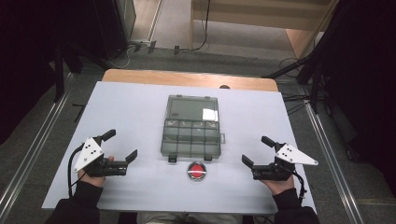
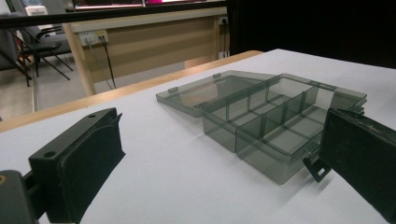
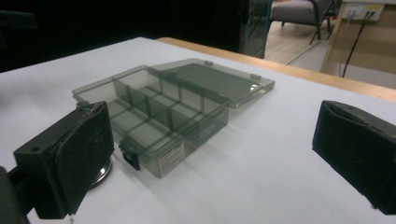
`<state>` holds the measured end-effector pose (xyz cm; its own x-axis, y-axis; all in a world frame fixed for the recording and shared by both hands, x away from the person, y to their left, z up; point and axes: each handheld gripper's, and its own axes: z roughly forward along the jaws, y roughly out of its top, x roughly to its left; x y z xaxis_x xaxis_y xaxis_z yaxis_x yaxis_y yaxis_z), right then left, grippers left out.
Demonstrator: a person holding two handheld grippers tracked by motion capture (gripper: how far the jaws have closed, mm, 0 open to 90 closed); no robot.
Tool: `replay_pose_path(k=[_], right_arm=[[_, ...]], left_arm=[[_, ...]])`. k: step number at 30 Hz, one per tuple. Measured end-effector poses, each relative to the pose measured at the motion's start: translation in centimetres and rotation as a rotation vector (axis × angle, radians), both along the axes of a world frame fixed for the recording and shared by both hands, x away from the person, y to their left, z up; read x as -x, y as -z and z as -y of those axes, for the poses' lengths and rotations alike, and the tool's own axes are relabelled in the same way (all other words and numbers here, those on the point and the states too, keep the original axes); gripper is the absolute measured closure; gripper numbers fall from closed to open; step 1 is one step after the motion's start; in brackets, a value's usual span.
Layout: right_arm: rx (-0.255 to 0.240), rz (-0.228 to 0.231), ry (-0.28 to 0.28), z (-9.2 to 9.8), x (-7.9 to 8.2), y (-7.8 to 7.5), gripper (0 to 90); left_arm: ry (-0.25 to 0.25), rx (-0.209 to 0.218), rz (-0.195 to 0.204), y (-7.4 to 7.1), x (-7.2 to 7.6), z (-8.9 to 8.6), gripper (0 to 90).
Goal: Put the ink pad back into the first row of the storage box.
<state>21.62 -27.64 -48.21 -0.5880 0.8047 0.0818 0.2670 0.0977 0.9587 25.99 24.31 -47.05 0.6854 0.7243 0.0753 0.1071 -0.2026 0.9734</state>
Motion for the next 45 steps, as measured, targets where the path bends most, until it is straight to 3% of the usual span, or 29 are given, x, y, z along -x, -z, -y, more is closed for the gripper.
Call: replay_pose_path(k=[12,45], right_arm=[[0.058,-0.036,-0.077,-1.9,-0.2,0.4,0.0],[0.152,-0.119,-0.279,-6.8,-0.4,0.9,0.0]], left_arm=[[0.004,0.001,0.000,0.0,0.0,0.0,0.0],[0.016,-0.008,-0.006,0.1,-0.1,0.2,0.0]])
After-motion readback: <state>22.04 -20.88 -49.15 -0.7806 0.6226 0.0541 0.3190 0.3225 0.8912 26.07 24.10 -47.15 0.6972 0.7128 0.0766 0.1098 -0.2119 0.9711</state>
